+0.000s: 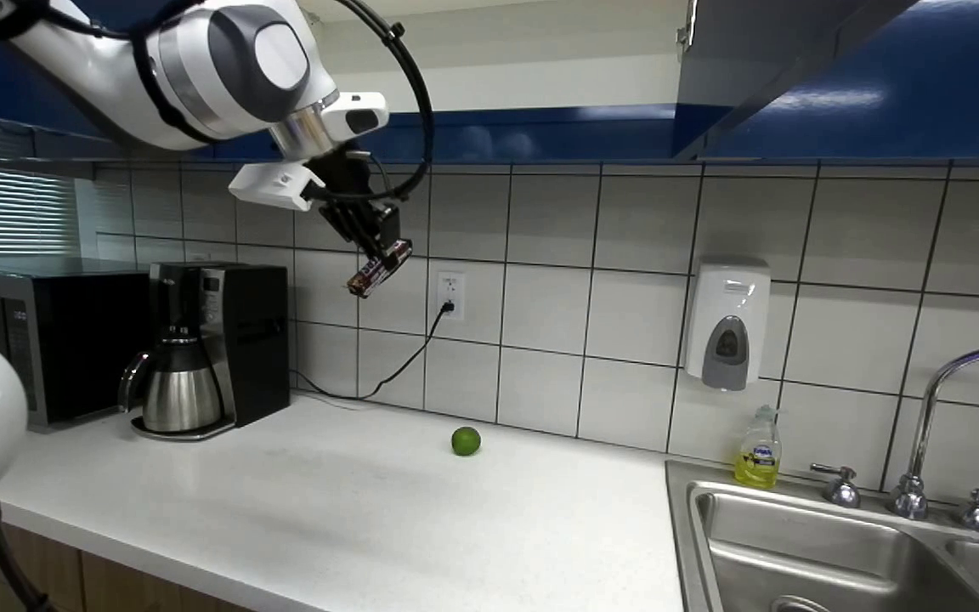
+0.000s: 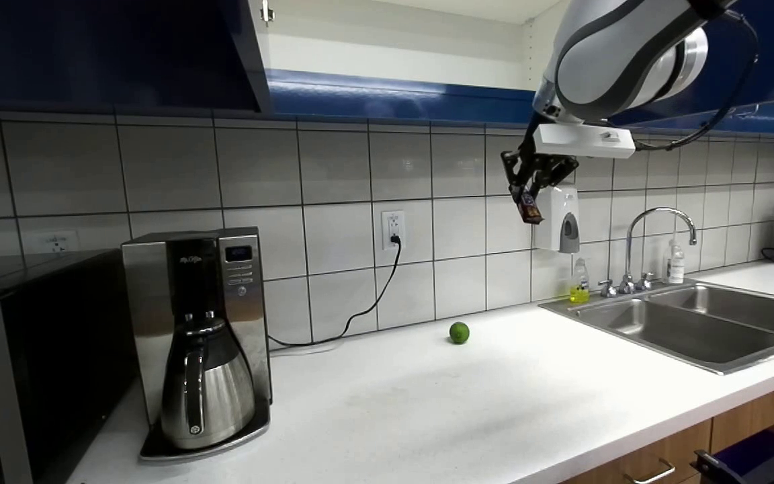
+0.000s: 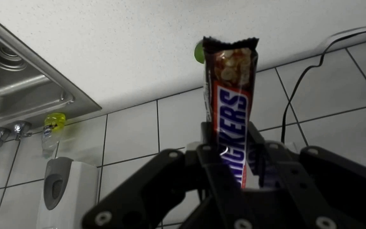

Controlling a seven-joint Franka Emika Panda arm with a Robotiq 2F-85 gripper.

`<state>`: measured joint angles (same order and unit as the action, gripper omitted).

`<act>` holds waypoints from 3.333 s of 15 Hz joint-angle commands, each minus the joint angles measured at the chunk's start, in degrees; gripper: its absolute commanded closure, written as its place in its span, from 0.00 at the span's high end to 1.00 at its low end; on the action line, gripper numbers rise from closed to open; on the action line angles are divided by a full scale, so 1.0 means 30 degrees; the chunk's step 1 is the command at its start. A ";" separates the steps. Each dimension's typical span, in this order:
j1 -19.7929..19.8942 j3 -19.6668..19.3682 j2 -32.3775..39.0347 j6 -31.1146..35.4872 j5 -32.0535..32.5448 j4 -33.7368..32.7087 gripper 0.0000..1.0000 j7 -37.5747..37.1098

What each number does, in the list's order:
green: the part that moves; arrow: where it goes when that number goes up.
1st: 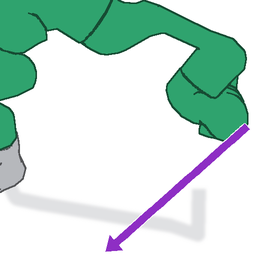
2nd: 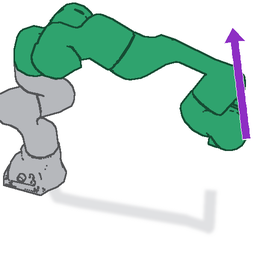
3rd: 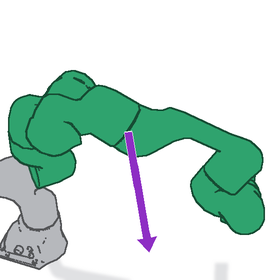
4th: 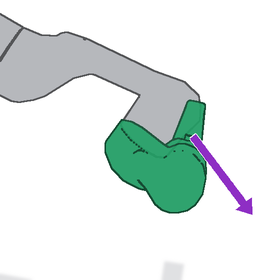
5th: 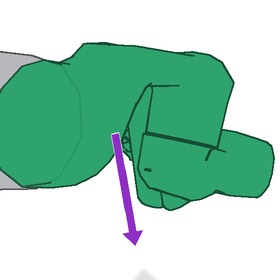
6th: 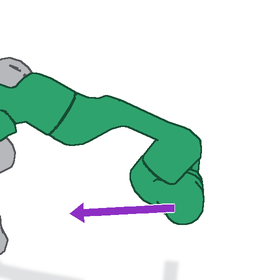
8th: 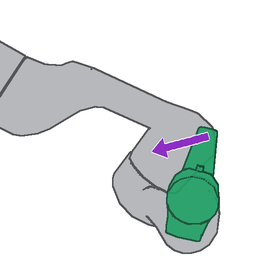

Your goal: Put the brown packet in the open upper cabinet.

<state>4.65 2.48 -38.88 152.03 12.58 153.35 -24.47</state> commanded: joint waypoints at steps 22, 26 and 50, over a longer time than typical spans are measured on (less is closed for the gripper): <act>0.1895 0.3315 -0.1522 -0.2979 0.1041 -0.6935 0.07 0.2745; 0.2045 0.3387 -0.0675 -0.2874 0.1494 -0.8118 0.07 0.2574; 0.1285 0.3021 0.6926 -0.7483 0.1115 -1.9030 0.07 0.0259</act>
<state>9.27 11.51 -21.82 133.41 15.75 102.51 -21.15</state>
